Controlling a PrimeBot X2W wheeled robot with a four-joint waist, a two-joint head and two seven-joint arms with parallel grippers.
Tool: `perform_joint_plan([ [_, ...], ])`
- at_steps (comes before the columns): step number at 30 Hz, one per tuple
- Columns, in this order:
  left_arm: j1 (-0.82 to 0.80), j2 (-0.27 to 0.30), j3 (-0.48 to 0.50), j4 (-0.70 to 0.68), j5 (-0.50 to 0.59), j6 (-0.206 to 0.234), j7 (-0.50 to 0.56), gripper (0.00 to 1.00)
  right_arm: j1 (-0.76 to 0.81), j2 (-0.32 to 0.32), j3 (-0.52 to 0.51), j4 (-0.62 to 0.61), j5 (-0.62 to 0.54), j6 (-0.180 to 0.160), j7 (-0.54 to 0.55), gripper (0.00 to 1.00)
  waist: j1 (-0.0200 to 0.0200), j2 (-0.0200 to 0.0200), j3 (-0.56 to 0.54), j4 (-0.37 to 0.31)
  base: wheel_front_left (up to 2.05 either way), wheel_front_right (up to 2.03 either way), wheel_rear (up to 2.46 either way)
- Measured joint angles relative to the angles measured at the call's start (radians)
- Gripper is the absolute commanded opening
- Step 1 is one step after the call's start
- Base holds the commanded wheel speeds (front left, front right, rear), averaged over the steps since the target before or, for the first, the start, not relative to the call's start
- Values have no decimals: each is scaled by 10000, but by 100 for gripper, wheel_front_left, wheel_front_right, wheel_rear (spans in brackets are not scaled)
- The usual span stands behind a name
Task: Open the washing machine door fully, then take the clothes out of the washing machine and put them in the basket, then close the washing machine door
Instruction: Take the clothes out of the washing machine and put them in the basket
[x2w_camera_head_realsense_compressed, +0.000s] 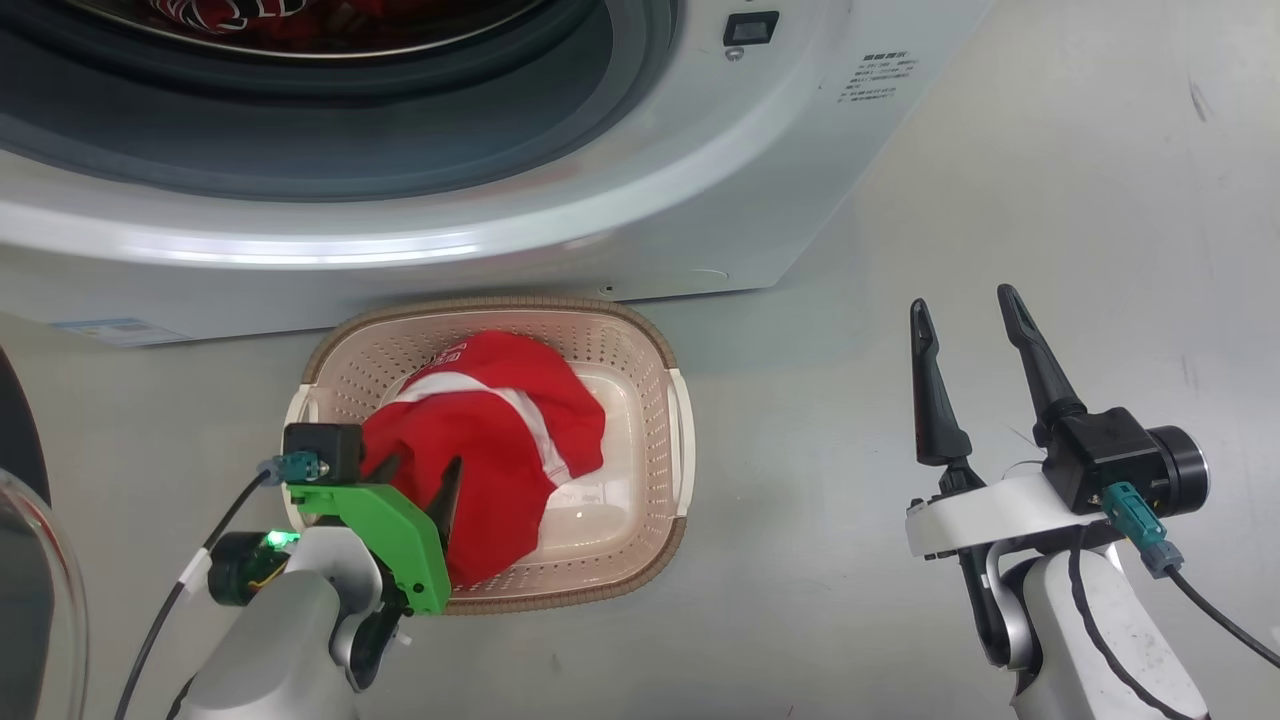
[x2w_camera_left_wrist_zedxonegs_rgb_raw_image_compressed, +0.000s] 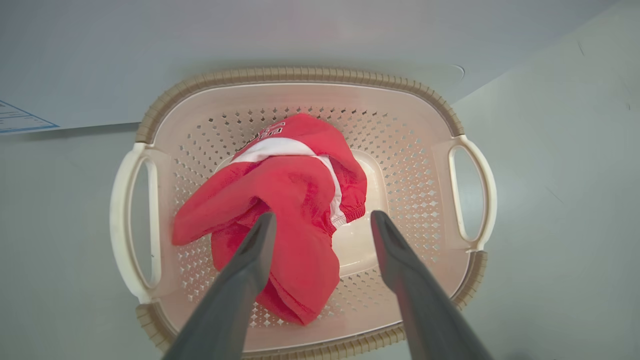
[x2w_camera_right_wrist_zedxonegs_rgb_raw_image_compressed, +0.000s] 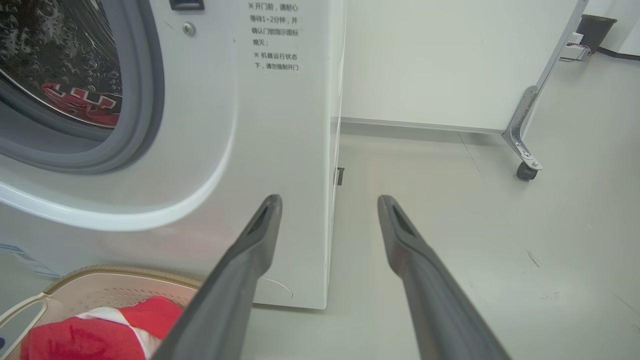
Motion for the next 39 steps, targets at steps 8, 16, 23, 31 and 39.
perform_joint_plan([
  [8, -291, 77, 33, 211, 232, 0, -813, 100, -12, 25, -82, -42, 2, -10, 0, 100, 0, 0, 26, 85, 0, 0, 0],
  [16, -357, 61, 537, 236, 244, 107, -2038, 100, -10, 23, -314, -23, 13, -15, 0, 100, 0, 0, -183, 384, 0, 0, 0],
  [23, -357, 42, 587, -132, 290, 140, -2646, 100, 10, 27, -364, 155, 13, -15, 0, 100, 0, 0, -578, 664, 0, 0, 0],
  [31, -331, 111, 602, -1045, 704, 261, -2813, 100, 218, 29, -407, 309, 38, -15, 0, 100, 0, 0, -1234, 854, 0, 0, 0],
  [39, -105, 244, 579, -2082, 1147, 454, -2824, 100, 610, 35, -508, 391, 92, -17, 0, 100, 0, 0, -1773, 982, 0, 0, 0],
])
